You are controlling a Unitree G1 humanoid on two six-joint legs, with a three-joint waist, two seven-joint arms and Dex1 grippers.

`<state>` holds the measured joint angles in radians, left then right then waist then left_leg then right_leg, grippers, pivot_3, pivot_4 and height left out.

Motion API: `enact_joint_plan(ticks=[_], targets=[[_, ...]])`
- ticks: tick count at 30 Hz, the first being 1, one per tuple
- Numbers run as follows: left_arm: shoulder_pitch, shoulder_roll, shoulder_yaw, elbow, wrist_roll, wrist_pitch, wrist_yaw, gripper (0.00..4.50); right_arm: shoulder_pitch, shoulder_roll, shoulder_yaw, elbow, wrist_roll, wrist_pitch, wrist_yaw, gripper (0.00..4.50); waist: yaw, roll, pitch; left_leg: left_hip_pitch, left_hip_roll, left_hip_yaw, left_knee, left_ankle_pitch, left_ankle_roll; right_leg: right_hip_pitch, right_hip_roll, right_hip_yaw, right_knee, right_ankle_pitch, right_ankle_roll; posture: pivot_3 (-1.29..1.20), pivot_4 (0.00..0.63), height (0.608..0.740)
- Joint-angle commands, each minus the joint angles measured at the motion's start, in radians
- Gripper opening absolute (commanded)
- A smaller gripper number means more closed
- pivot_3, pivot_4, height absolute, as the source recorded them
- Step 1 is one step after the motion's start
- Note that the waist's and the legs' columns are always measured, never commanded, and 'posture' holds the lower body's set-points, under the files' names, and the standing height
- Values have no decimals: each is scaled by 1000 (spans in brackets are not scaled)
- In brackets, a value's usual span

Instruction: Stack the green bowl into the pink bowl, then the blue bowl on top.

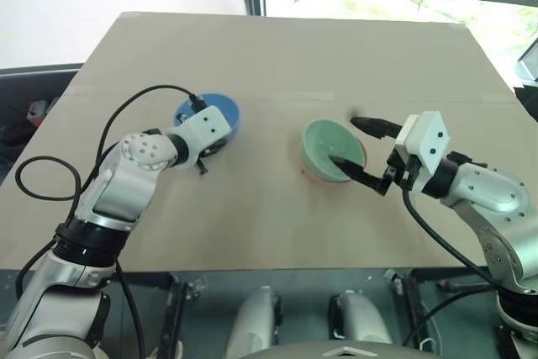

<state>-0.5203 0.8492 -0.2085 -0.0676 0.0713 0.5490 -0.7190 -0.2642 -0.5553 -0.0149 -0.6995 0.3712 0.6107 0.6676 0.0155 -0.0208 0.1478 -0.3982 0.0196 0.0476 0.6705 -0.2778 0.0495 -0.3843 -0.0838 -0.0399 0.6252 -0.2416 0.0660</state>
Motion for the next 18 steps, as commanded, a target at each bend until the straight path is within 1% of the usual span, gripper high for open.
enact_joint_plan(ticks=[1, 2, 6, 9, 12, 14, 18], targets=[[-36, -2, 7, 26, 27, -59, -10, 118, 24, -20, -45, -45, 13, -18, -16, 3639, 0, 0, 0, 0, 0, 0, 0, 0, 0, 0, 0, 0, 0, 0, 0, 0, 150, 740], [-36, -6, 11, 34, 25, -78, -15, 118, 33, -23, -51, -47, 13, -20, -20, 3639, -1, 0, 0, 0, 0, 0, 0, 0, 0, 0, 0, 0, 0, 0, 0, 0, 150, 740], [-61, -13, 4, 50, -38, -166, -144, 118, 83, -38, -84, -58, 9, -27, -35, 3639, 1, 0, 0, -1, 0, 0, 0, 0, 0, 0, 0, 0, 0, 0, 0, 0, 150, 740], [-115, -50, 34, 19, -103, -232, -207, 118, 137, -50, -125, -75, 4, -29, -51, 3639, 3, -1, 0, -1, 1, 0, 0, 0, 0, 0, 0, 0, 0, 0, 0, 0, 150, 740], [-187, -144, 76, -18, -213, -347, -246, 118, 192, -56, -173, -92, 5, -28, -67, 3639, 12, -1, 1, -2, 1, -1, 2, 0, 0, 0, -1, -1, 0, 0, 0, 0, 150, 740], [-248, -188, 66, -20, -255, -333, -285, 118, 238, -60, -214, -106, 1, -29, -79, 3639, 13, -1, 0, -2, 1, -1, 3, -1, 1, 0, -1, -1, 0, 0, 0, 0, 150, 740], [-374, -279, 15, 43, -310, -359, -398, 118, 318, -65, -277, -120, -11, -40, -95, 3639, 5, -1, 0, -1, -2, -1, 4, -1, 1, 1, -1, 0, 0, 0, 0, 0, 150, 740]])
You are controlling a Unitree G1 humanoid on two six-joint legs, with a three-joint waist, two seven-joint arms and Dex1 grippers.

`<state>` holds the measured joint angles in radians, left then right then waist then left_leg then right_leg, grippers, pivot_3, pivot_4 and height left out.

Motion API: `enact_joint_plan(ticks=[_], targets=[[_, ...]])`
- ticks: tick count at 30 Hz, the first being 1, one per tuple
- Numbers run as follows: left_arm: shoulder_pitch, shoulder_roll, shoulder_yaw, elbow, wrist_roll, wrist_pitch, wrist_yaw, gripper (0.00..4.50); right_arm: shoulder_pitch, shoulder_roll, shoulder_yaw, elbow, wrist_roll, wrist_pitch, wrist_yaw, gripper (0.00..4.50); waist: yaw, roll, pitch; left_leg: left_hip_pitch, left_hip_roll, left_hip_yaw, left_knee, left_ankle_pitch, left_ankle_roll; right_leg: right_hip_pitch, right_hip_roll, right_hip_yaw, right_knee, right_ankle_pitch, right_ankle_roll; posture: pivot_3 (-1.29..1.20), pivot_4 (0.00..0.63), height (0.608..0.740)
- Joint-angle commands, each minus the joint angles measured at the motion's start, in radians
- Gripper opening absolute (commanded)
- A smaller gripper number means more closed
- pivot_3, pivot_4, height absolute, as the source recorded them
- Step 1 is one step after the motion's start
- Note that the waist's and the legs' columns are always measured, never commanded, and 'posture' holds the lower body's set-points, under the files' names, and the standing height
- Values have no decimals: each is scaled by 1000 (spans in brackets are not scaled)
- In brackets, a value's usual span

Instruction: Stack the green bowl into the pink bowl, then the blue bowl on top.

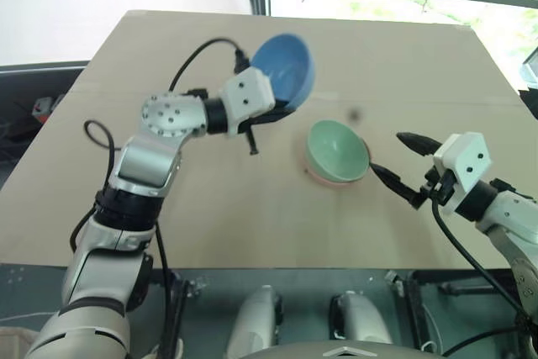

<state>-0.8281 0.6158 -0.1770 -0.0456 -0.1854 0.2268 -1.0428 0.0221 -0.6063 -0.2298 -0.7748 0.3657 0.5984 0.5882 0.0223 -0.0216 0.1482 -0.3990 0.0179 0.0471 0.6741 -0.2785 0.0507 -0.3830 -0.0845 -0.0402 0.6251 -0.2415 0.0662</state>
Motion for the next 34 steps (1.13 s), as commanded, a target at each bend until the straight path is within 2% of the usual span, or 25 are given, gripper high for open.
enact_joint_plan(ticks=[1, 5, 9, 10, 11, 13, 15, 17, 19, 20, 21, 22, 23, 25, 27, 30, 34], targets=[[-83, -62, -28, 37, -61, -40, -103, 118, 46, -15, -69, -47, -10, -33, -17, 3639, -3, 0, 0, 0, 0, 0, 0, 0, 0, 0, 0, 0, 0, 0, 0, 0, 150, 740], [-105, -116, -89, 138, -69, -100, -240, 118, 82, -17, -61, -63, -34, -43, -42, 3639, -12, 1, 0, 2, 0, 1, 0, 0, 0, 1, 1, 2, 0, 0, 0, 0, 150, 740], [-76, -115, -105, 196, -94, -107, -354, 1322, 98, -14, -46, -72, -50, -44, -57, 3639, -11, 1, 0, 2, 1, 1, 0, 0, 0, 0, 1, 2, 0, 0, 0, 0, 150, 740], [-67, -114, -100, 211, -86, -128, -355, 1912, 96, -11, -43, -71, -51, -43, -62, 3639, -11, 1, 0, 2, 1, 1, 0, 0, 0, 0, 1, 2, 0, 0, 0, 0, 150, 740], [-61, -124, -80, 222, -90, -127, -332, 2078, 94, -11, -40, -67, -52, -42, -65, 3639, -9, 1, 0, 2, 1, 1, 0, 0, 0, 0, 1, 2, 0, 0, 0, 0, 150, 740], [-50, -145, -15, 230, -115, -82, -246, 2940, 99, -7, -39, -59, -50, -37, -70, 3639, -7, 1, 0, 2, 1, 1, 0, 0, 0, 0, 1, 2, 0, 0, 0, 0, 150, 740], [-17, -171, 75, 217, -181, -27, -158, 2940, 104, 9, -39, -41, -41, -41, -75, 3639, -6, 0, 0, 1, 1, 0, 1, 0, 0, 0, 1, 2, 0, 0, 0, 0, 150, 740], [49, -177, 139, 196, -167, -61, -57, 2940, 114, 25, -38, -8, -52, -77, -78, 3639, -8, 0, 0, 1, 3, -1, 1, 0, 0, 0, 0, 2, 0, 0, 0, 0, 150, 740], [138, -143, 180, 139, -180, -20, -28, 2940, 141, 19, -41, 31, -56, -107, -46, 3639, -11, 1, -1, 1, 3, 0, 1, 0, 1, 1, 0, 2, 0, 0, 0, 0, 150, 740], [186, -115, 202, 98, -233, 53, -50, 2940, 164, 11, -53, 45, -29, -112, -8, 3639, -15, 1, -1, 2, 3, 0, 1, 0, 1, 1, 0, 2, 0, 0, 0, 0, 150, 740], [251, -82, 246, 42, -347, 134, -117, 3210, 187, 12, -83, 62, 8, -115, 21, 3895, -15, 1, -1, 2, 4, 1, 0, 0, 0, 1, 0, 3, 0, 0, 0, 0, 150, 740], [312, -58, 283, 2, -387, 164, -122, 3456, 214, 10, -113, 76, 40, -115, 49, 4151, -14, 1, -1, 2, 4, 0, -1, 0, 0, 1, 0, 2, 0, 0, 0, 0, 150, 740], [370, -37, 312, -33, -400, 171, -115, 3755, 248, 1, -142, 87, 63, -121, 84, 4410, -13, 1, 0, 1, 5, 0, -1, 0, 0, 0, 0, 2, 1, 0, 0, 0, 150, 740], [478, -1, 367, -104, -372, 173, -39, 4469, 322, -26, -205, 99, 85, -143, 153, 4500, -5, 1, 0, 1, 5, 0, -1, 0, 0, 0, 0, 1, 0, 0, 0, 0, 150, 740], [603, 57, 429, -181, -383, 203, -28, 4469, 353, -32, -289, 117, 96, -178, 169, 4500, -6, 1, 0, 2, 4, -1, -1, 0, 0, 1, -2, 1, -2, 0, 0, 0, 150, 740], [756, 100, 498, -215, -322, 123, -6, 4469, 417, -88, -386, 137, 140, -186, 270, 4500, -5, 1, -1, 5, 4, 0, -1, 0, 1, 4, -2, 2, -3, 0, 0, 0, 150, 740], [823, 113, 513, -194, -325, 91, -18, 4469, 403, -140, -419, 185, 167, -181, 308, 4500, -5, 0, -2, 10, 5, 0, -1, -3, 4, 7, -3, 2, -2, -3, -5, 0, 150, 740]])
